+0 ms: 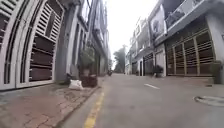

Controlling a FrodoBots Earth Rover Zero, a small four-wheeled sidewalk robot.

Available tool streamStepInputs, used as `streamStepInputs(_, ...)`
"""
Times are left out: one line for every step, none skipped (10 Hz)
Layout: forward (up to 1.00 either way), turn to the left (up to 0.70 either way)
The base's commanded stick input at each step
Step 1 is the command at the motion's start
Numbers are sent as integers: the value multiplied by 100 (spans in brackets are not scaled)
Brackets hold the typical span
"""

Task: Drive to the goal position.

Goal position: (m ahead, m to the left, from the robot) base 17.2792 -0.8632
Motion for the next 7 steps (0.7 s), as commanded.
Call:
streamStepInputs(50, 0)
streamStepInputs(50, 0)
streamStepInputs(50, 0)
streamStepInputs(50, 0)
streamStepInputs(50, 0)
streamStepInputs(50, 0)
streamStepInputs(50, -19)
